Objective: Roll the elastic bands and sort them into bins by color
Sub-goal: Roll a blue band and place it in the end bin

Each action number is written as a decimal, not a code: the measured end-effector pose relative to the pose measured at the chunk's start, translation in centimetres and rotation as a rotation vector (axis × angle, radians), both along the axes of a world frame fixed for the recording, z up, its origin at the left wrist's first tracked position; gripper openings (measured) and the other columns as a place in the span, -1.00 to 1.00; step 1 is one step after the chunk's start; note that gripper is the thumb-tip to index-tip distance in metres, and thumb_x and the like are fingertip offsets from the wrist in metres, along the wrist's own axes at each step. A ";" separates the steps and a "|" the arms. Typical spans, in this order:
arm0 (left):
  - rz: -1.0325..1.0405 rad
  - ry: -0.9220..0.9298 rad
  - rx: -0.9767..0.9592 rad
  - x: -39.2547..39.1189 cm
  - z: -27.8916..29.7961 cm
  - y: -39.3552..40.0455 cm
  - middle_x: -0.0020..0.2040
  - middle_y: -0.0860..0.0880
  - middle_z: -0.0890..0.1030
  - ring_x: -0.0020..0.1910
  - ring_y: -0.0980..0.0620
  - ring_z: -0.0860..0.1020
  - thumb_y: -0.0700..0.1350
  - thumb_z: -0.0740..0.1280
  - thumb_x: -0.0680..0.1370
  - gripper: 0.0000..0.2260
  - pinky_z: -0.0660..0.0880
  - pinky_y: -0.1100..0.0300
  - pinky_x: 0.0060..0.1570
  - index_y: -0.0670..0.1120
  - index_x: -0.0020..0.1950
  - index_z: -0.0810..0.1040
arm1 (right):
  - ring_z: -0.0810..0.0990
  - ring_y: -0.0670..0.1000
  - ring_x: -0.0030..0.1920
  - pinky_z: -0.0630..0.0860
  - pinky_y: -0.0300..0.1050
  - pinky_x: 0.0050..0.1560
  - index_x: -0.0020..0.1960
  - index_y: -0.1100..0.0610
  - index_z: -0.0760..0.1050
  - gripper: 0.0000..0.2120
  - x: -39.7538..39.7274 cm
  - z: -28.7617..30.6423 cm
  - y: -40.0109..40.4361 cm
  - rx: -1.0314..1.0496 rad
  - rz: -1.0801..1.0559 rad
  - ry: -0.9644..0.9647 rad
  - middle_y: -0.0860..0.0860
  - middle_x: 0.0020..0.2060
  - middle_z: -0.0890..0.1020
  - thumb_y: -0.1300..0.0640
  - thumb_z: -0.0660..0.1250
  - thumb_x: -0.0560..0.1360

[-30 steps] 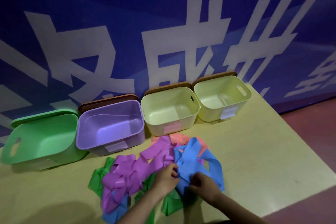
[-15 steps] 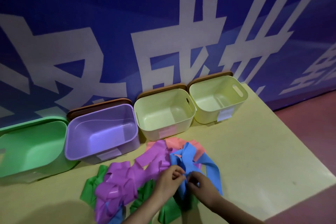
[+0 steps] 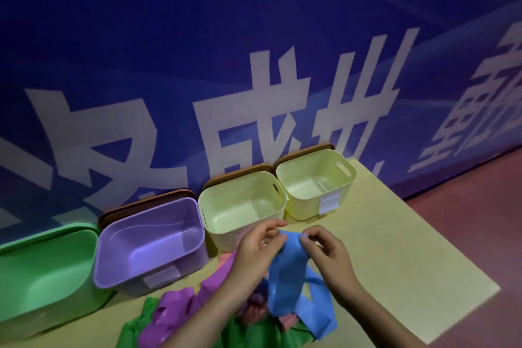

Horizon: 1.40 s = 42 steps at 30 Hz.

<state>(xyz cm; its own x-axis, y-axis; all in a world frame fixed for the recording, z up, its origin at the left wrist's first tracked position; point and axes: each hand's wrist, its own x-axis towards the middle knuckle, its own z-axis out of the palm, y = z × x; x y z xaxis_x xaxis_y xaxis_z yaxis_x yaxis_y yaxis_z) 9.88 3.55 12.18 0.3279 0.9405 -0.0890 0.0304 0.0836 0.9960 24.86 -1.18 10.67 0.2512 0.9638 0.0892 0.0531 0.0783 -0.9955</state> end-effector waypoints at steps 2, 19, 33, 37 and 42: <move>-0.050 0.032 0.027 0.0 1.4 0.2 -0.12 -0.06 0.62 -0.10 0.07 0.57 -0.05 0.40 0.45 -0.85 0.53 0.04 0.06 0.04 0.00 0.64 | 0.45 -0.05 -0.29 0.40 -0.21 -0.22 -0.22 0.19 0.52 -0.80 0.4 1.6 0.3 0.058 -0.003 -0.053 -0.01 -0.33 0.53 0.04 0.36 0.41; 0.334 -0.070 0.233 4.8 10.8 2.6 -0.36 -0.10 0.43 -0.38 0.08 0.41 -0.22 0.31 0.56 -0.78 0.44 0.31 -0.39 -0.36 -0.22 0.51 | 0.37 0.06 -0.16 0.30 -0.01 -0.11 -0.11 0.39 0.39 -0.26 3.5 5.5 5.9 0.020 0.350 0.194 0.13 -0.22 0.41 -0.33 0.43 0.30; 0.572 -0.074 -0.047 6.2 7.4 2.2 -0.23 -0.10 0.50 -0.16 -0.07 0.47 -0.18 0.24 0.59 -0.76 0.49 -0.15 -0.05 0.03 -0.23 0.56 | 0.22 -0.15 -0.40 0.20 -0.31 -0.38 -0.31 0.12 0.27 -0.67 3.6 6.3 9.1 0.013 0.463 -0.018 -0.11 -0.44 0.26 0.20 0.19 0.62; 0.551 -0.133 -0.075 5.9 7.5 1.4 -0.27 -0.07 0.55 -0.18 -0.07 0.51 -0.16 0.21 0.61 -0.83 0.52 -0.19 -0.04 -0.10 -0.08 0.58 | 0.26 -0.08 -0.37 0.20 -0.26 -0.39 -0.32 0.22 0.28 -0.65 2.6 6.5 9.1 0.067 0.428 -0.050 0.04 -0.40 0.28 0.02 0.23 0.52; 0.606 -0.119 -0.026 4.8 7.5 1.5 -0.30 -0.12 0.54 -0.28 -0.03 0.50 -0.16 0.20 0.62 -0.75 0.48 0.07 -0.21 -0.13 -0.17 0.60 | 0.26 -0.10 -0.38 0.21 -0.24 -0.37 -0.35 0.13 0.24 -0.63 1.2 7.6 9.5 0.090 0.420 -0.057 -0.02 -0.43 0.27 0.07 0.22 0.59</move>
<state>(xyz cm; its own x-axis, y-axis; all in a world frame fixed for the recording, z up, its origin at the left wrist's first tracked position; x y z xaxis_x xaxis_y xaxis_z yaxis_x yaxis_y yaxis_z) 14.67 5.08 19.66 -0.2554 0.9605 -0.1104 -0.1416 0.0757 0.9870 26.05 8.34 18.26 -0.1690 0.9691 0.1799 0.0531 0.1912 -0.9801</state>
